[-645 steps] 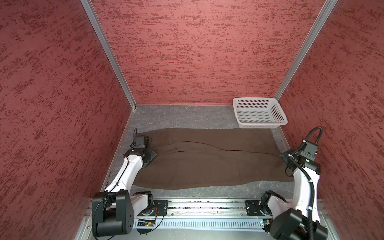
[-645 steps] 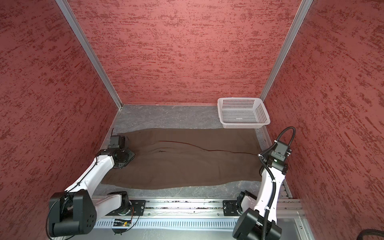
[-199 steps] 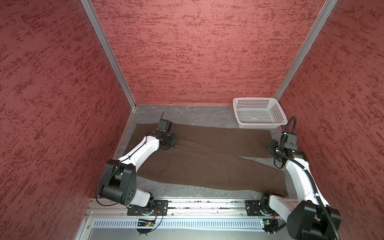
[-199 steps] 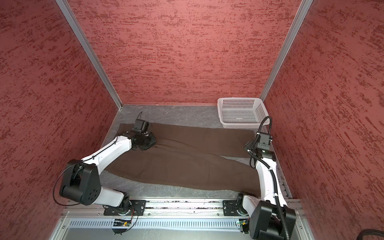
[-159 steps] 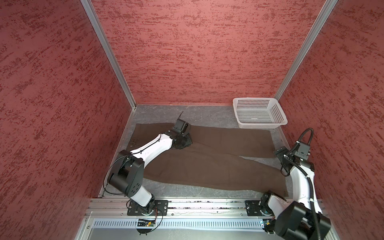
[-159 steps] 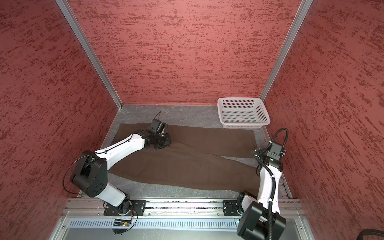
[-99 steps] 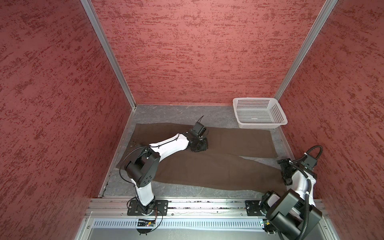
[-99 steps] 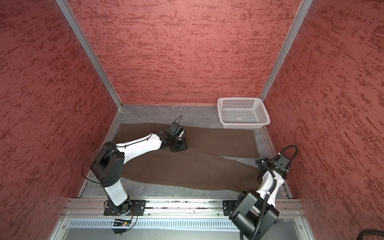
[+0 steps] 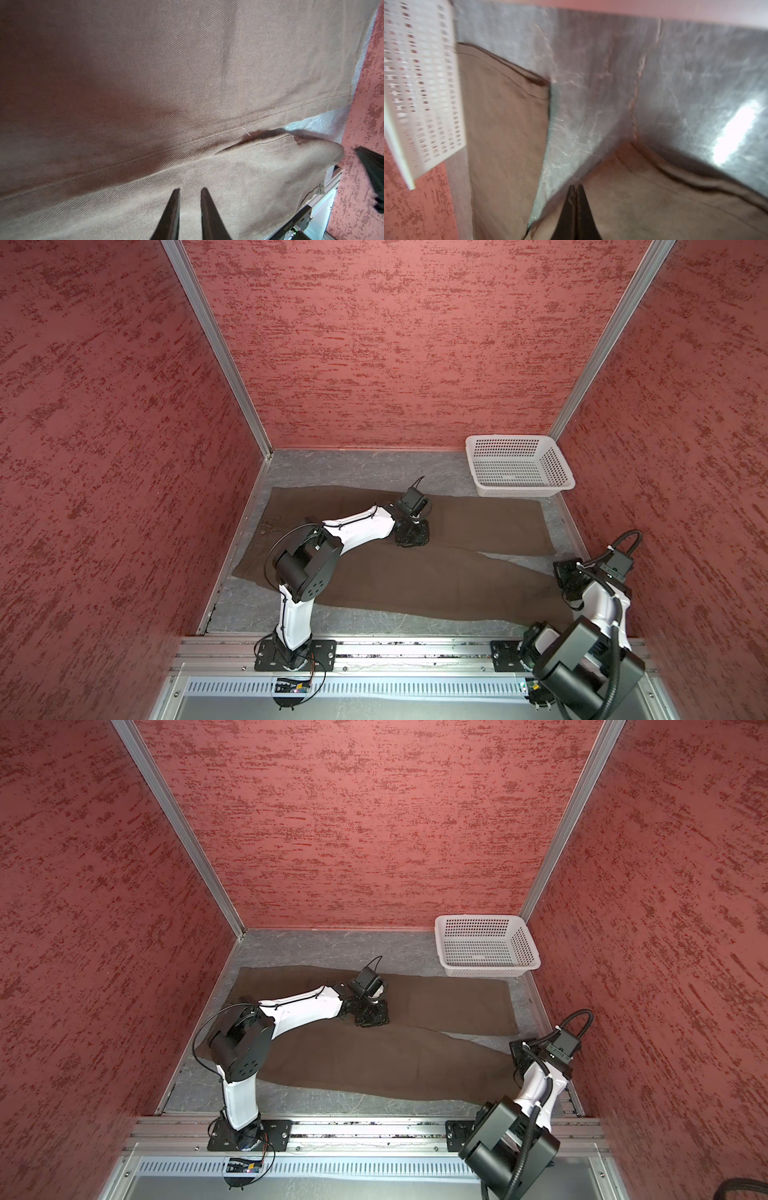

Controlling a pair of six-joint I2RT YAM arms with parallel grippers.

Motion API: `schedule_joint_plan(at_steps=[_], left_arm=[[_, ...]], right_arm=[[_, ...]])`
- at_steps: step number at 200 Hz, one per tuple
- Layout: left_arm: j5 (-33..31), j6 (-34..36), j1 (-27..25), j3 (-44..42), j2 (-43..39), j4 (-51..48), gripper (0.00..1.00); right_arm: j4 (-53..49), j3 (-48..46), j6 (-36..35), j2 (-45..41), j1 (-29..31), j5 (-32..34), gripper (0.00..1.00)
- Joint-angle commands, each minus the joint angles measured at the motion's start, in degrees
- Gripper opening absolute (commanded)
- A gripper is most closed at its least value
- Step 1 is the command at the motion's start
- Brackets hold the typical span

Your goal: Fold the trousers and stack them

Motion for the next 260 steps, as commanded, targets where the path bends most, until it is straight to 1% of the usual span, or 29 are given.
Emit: schedule_joint_plan(at_steps=[1, 19, 23, 36, 49, 60, 75, 86, 103, 120, 132, 149, 161, 162, 169, 170, 173, 174, 177, 190, 203, 221, 241, 260], left_arm=[[0.1, -0.6, 0.1, 1.7, 2.0, -1.4, 0.21], [1.2, -0.5, 0.0, 2.2, 2.4, -1.4, 0.21], [1.3, -0.4, 0.0, 2.4, 2.5, -1.4, 0.21], [1.7, 0.1, 0.0, 3.1, 3.1, -2.1, 0.22], [2.0, 0.8, 0.0, 4.0, 3.6, -3.2, 0.22], [2.0, 1.2, 0.0, 4.0, 3.5, -3.6, 0.23], [1.9, 1.4, 0.1, 3.2, 3.2, -3.4, 0.23], [1.9, 1.3, 0.3, 2.7, 3.1, -3.3, 0.23], [2.4, 0.9, 0.7, 2.0, 3.0, -2.7, 0.23], [2.3, 0.7, 1.0, 1.6, 3.0, -2.2, 0.24], [2.8, 0.6, 1.4, 1.8, 3.5, -2.2, 0.24], [3.2, 0.5, 1.5, 2.1, 3.7, -2.2, 0.24], [3.1, 0.6, 1.5, 2.1, 3.8, -2.2, 0.24], [3.1, 0.7, 1.5, 2.2, 3.8, -2.2, 0.24], [3.1, 0.6, 1.6, 2.3, 3.9, -2.4, 0.24], [3.1, 0.6, 1.7, 2.3, 4.0, -2.4, 0.24], [3.1, 0.6, 1.6, 2.4, 4.0, -2.4, 0.24], [3.1, 0.6, 1.7, 2.4, 4.0, -2.4, 0.24], [3.1, 0.5, 1.7, 2.5, 4.1, -2.5, 0.24], [3.2, 0.5, 1.6, 2.5, 4.3, -2.6, 0.24], [3.1, 0.4, 1.6, 2.5, 4.3, -2.5, 0.24], [3.1, -0.1, 1.6, 2.8, 4.8, -2.7, 0.24], [3.8, -0.4, 1.0, 3.4, 4.9, -2.4, 0.25], [2.2, 1.7, -0.9, 7.0, 5.6, -4.5, 0.26]], right_arm=[[-2.7, 3.9, -1.3, -3.8, -0.2, 3.4, 0.0], [-4.9, 4.4, -1.7, -4.7, -0.2, 10.0, 0.0], [-5.0, 4.2, -1.5, -4.8, -0.2, 11.4, 0.04], [-4.8, 2.8, -0.3, -4.4, -0.7, 14.5, 0.25], [-3.7, 1.3, 1.5, -4.2, -2.0, 14.6, 0.46], [-2.2, 0.0, 3.1, -4.0, -2.8, 14.6, 0.57], [-0.2, -1.2, 4.4, -3.1, -3.0, 14.5, 0.67], [0.8, -1.7, 4.5, -2.2, -3.0, 14.5, 0.77], [1.9, -2.5, 3.9, -0.7, -3.1, 13.1, 0.78], [4.3, -3.7, 3.0, 0.8, -3.0, 8.1, 0.74], [5.8, -4.4, 2.6, 2.2, -3.0, 4.2, 0.69], [8.0, -5.8, 2.6, 3.0, -3.0, -0.6, 0.58], [8.8, -6.1, 2.7, 2.9, -2.9, -3.2, 0.47], [8.9, -6.1, 2.7, 2.8, -2.9, -3.2, 0.45], [9.1, -5.9, 2.6, 2.7, -2.9, -4.9, 0.4], [9.1, -5.8, 2.6, 2.6, -2.9, -4.9, 0.37], [9.0, -5.7, 2.6, 2.6, -2.8, -5.7, 0.34], [8.9, -5.6, 2.5, 2.5, -2.8, -5.7, 0.31], [8.8, -5.5, 2.6, 2.3, -2.8, -6.3, 0.29], [8.0, -4.6, 2.4, 1.4, -2.3, -7.6, 0.11], [6.7, -3.7, 2.4, 0.2, -1.3, -7.6, 0.0], [4.5, -2.2, 2.0, -1.7, 0.1, -6.1, 0.0], [2.3, -0.6, 1.8, -4.1, 1.1, -2.7, 0.0], [1.2, 1.2, 1.0, -5.2, 1.3, 0.7, 0.0]])
